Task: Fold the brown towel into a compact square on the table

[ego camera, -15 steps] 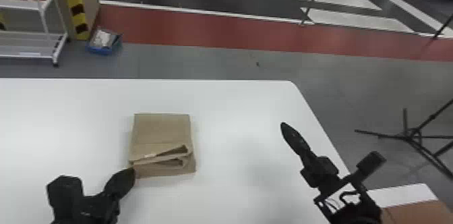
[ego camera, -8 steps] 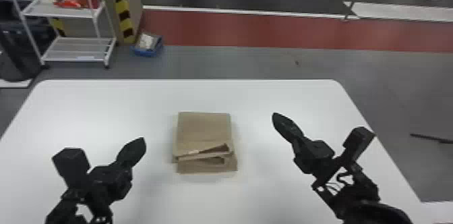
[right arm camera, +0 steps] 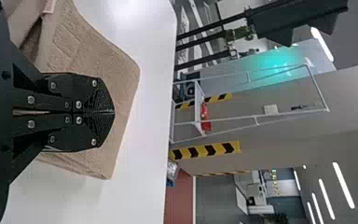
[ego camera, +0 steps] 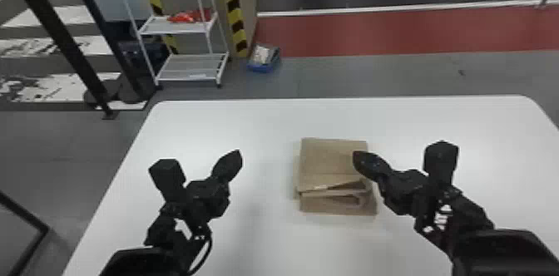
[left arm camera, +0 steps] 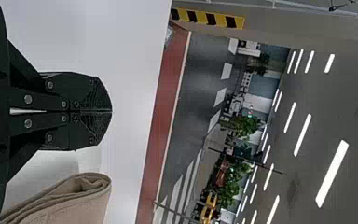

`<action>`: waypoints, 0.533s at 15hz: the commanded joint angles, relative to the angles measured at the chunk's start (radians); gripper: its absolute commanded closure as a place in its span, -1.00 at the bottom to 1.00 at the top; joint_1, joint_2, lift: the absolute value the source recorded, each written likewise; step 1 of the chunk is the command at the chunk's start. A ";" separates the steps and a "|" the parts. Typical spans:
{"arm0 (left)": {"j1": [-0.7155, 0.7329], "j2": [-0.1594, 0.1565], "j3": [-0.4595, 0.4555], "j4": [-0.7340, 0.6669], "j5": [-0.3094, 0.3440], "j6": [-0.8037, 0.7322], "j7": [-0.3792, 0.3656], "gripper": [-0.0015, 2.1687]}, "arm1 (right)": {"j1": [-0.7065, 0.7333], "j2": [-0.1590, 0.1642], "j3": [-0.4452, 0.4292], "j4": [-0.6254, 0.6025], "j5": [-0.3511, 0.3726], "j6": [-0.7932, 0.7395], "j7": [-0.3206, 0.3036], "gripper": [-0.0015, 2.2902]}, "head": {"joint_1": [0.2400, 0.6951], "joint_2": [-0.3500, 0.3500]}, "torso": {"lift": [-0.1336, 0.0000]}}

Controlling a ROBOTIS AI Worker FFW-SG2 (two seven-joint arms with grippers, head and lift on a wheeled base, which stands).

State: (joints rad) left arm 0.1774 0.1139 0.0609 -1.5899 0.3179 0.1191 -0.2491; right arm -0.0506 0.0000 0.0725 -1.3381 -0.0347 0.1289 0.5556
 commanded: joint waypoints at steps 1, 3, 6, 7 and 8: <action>-0.004 -0.003 -0.004 0.005 -0.003 0.000 -0.001 0.81 | -0.023 0.001 0.033 0.053 0.039 0.012 0.020 0.86 | 1.00 0.47 | 0.15; -0.018 -0.003 -0.009 0.027 -0.008 -0.003 -0.001 0.81 | -0.014 0.001 0.046 0.059 0.064 0.018 0.049 0.86 | 1.00 0.52 | 0.15; -0.030 -0.005 -0.018 0.036 -0.014 0.000 0.002 0.81 | 0.037 0.001 0.055 0.007 0.081 -0.001 0.069 0.86 | 1.00 0.56 | 0.15; -0.035 -0.005 -0.021 0.036 -0.014 0.000 0.005 0.81 | 0.063 0.001 0.052 -0.029 0.082 -0.016 0.069 0.86 | 1.00 0.57 | 0.15; -0.035 -0.003 -0.029 0.036 -0.014 0.000 0.005 0.81 | 0.089 0.001 0.046 -0.062 0.082 -0.019 0.069 0.86 | 1.00 0.58 | 0.15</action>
State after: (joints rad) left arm 0.1452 0.1089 0.0409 -1.5549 0.3041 0.1190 -0.2444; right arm 0.0006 0.0000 0.1240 -1.3510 0.0447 0.1214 0.6244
